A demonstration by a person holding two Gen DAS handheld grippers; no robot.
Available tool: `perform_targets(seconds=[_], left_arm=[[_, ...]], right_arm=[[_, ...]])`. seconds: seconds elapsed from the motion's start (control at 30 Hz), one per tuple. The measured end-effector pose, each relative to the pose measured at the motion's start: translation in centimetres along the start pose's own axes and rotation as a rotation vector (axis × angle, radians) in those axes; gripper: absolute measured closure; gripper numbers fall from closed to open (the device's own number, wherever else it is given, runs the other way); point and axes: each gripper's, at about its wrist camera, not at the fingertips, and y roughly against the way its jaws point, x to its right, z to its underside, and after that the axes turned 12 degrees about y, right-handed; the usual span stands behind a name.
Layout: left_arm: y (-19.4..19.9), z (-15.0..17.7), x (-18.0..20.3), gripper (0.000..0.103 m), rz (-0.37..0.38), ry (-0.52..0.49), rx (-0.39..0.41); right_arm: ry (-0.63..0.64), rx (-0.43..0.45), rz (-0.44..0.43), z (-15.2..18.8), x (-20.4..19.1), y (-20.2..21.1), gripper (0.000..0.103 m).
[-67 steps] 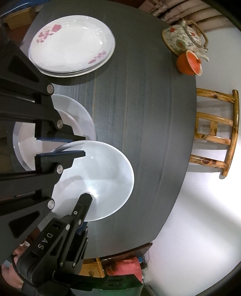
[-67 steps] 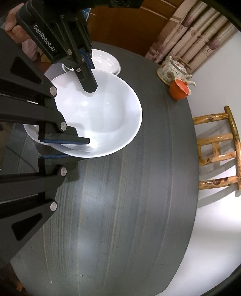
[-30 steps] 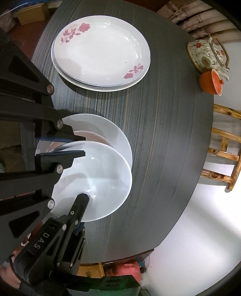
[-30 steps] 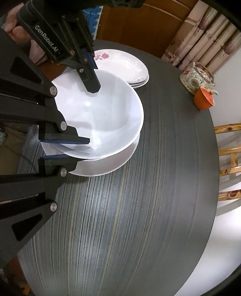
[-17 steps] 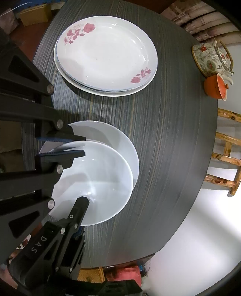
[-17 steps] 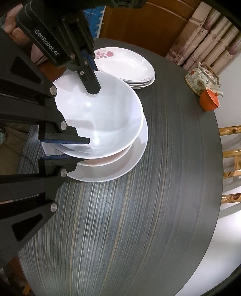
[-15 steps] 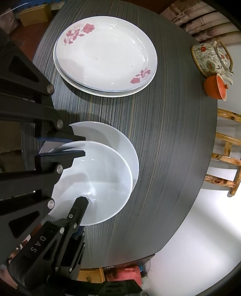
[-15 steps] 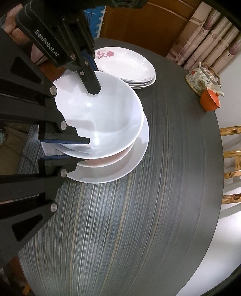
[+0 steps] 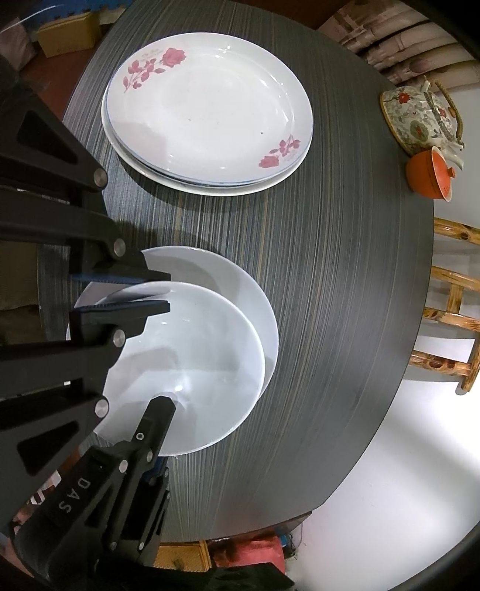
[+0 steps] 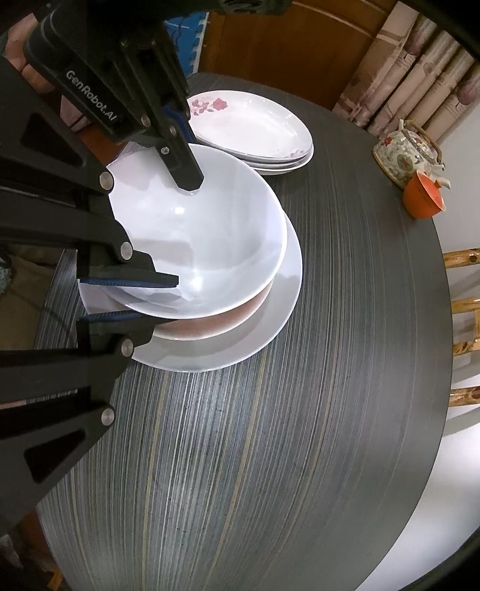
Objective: Organize plates and bowls
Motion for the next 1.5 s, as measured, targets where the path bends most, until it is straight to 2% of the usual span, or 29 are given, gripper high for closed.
perform_targets(seconds=[0.33, 0.6, 1.5], left_arm=[[-0.3, -0.2, -0.1, 0.095, 0.003, 0.008, -0.004], [-0.5, -0.2, -0.1, 0.094, 0.002, 0.01, -0.003], [-0.1, -0.7, -1.5, 0.094, 0.017, 0.007, 0.005]], right_arm=[[-0.005, -0.005, 0.0, -0.2, 0.0, 0.3, 0.089], [0.007, -0.001, 0.006, -0.7, -0.3, 0.9, 0.081], [0.008, 0.019, 0.03, -0.3, 0.7, 2.0, 0.081]])
